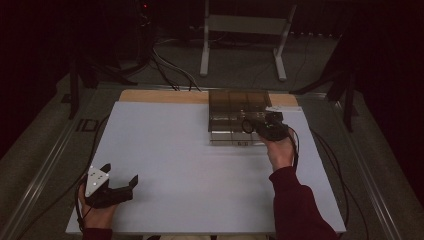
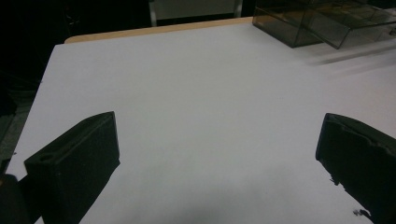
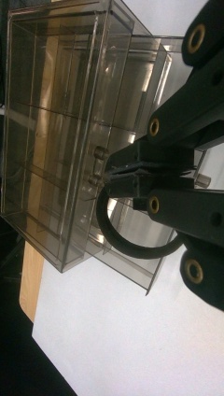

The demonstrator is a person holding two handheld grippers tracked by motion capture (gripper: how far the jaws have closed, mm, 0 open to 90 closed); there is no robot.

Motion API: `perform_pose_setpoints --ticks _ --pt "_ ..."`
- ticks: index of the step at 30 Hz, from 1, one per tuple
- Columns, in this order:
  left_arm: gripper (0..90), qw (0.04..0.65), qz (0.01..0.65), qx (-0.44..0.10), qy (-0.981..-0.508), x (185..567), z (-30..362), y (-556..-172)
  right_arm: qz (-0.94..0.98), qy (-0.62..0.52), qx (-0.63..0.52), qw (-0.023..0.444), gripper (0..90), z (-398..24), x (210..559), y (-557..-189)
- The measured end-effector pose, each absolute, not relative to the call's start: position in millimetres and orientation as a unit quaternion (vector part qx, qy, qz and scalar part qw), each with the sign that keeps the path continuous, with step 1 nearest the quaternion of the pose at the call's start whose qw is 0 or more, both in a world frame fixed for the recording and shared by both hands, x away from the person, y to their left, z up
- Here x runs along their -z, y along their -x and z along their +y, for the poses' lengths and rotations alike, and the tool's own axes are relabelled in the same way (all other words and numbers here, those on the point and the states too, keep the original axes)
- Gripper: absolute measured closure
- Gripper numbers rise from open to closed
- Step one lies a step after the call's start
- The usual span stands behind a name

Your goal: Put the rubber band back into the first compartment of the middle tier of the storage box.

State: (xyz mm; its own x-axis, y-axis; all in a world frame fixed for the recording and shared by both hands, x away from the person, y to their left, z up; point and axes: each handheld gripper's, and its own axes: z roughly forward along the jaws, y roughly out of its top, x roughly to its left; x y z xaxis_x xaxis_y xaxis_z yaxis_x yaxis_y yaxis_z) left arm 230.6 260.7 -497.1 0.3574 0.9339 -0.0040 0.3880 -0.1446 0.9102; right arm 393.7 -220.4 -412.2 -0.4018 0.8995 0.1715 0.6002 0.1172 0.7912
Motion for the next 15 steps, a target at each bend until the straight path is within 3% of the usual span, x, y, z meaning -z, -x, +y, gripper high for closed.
perform_pose_setpoints --ticks 15 --pt "0.4 0.447 0.477 -0.305 -0.692 497.2 260.9 -230.6 0.724 -0.521 -0.418 0.173 88.4 -213.7 419.2 -401.0"
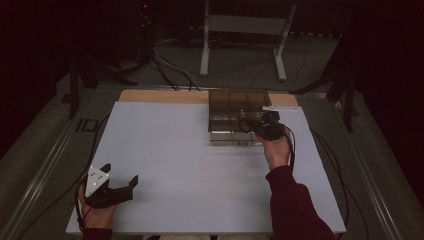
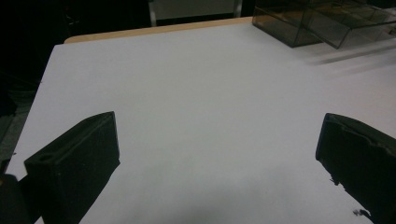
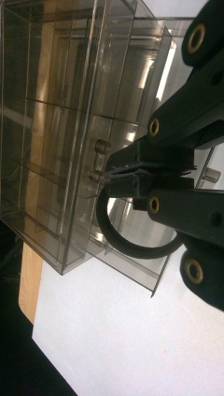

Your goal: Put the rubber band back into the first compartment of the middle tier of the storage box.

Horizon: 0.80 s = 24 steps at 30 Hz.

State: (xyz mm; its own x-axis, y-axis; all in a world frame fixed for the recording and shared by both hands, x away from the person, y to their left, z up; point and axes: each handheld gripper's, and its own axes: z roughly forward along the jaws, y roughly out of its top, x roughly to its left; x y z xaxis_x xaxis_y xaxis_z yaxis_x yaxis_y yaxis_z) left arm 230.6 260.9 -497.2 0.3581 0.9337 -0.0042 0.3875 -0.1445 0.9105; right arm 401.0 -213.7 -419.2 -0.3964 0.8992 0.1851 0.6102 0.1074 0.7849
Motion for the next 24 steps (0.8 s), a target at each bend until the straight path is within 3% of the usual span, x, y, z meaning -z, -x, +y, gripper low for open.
perform_pose_setpoints --ticks 24 --pt "0.4 0.447 0.476 -0.305 -0.693 497.5 260.4 -231.2 0.725 -0.519 -0.420 0.168 88.3 -198.4 429.4 -407.2"
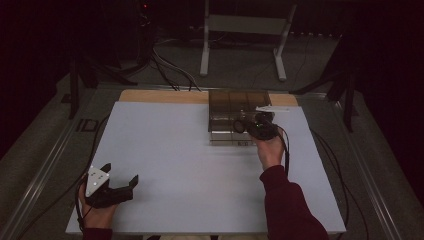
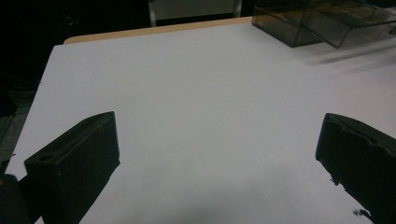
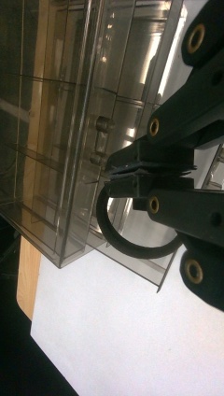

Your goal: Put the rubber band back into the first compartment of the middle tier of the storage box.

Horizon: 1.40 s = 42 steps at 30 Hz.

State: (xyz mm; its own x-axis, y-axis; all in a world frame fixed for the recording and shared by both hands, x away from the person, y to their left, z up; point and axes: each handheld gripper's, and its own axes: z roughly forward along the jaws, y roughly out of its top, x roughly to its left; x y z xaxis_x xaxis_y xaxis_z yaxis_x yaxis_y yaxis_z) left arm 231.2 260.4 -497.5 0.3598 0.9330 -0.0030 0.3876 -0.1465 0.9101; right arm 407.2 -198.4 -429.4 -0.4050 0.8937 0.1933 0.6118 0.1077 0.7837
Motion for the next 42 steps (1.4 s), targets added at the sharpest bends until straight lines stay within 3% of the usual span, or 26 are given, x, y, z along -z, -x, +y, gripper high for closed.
perform_pose_setpoints --ticks 42 --pt "0.4 0.447 0.476 -0.305 -0.693 497.9 260.6 -231.5 0.730 -0.520 -0.416 0.153 88.2 -175.0 446.7 -412.8"
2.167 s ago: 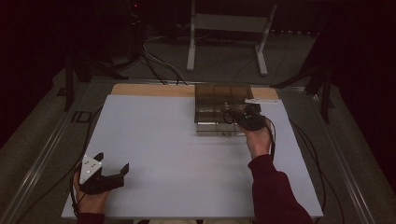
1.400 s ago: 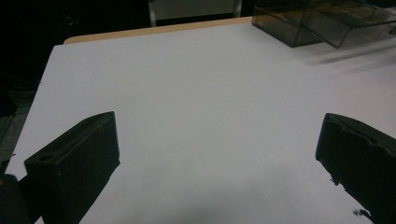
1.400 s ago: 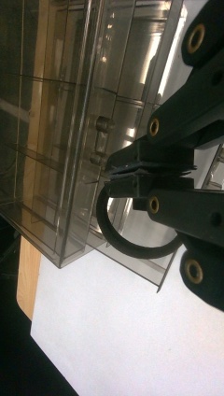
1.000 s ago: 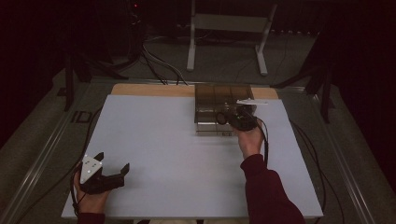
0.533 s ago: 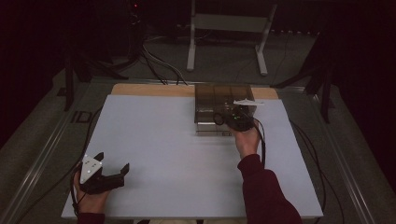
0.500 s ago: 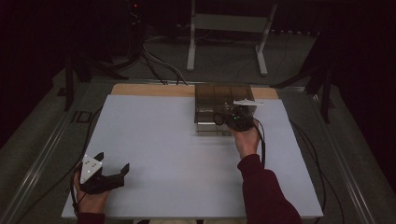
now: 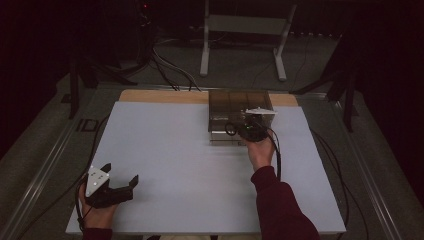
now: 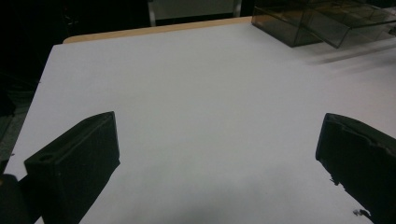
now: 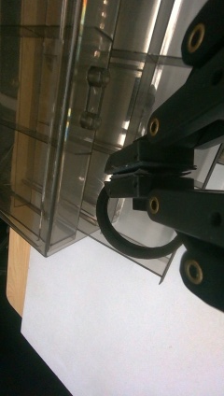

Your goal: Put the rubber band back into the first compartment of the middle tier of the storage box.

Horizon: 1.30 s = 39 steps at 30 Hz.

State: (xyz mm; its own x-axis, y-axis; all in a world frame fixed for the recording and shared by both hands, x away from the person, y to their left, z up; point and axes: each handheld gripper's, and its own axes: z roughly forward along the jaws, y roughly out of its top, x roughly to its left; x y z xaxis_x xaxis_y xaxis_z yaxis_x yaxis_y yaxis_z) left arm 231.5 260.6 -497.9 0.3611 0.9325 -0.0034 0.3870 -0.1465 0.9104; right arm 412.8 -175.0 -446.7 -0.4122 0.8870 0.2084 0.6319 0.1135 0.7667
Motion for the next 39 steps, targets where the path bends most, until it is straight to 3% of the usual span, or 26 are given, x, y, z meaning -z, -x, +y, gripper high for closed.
perform_pose_setpoints --ticks 39 --pt "0.4 0.447 0.475 -0.304 -0.695 498.2 260.3 -231.6 0.743 -0.523 -0.392 0.148 87.9 -152.5 471.5 -417.9"
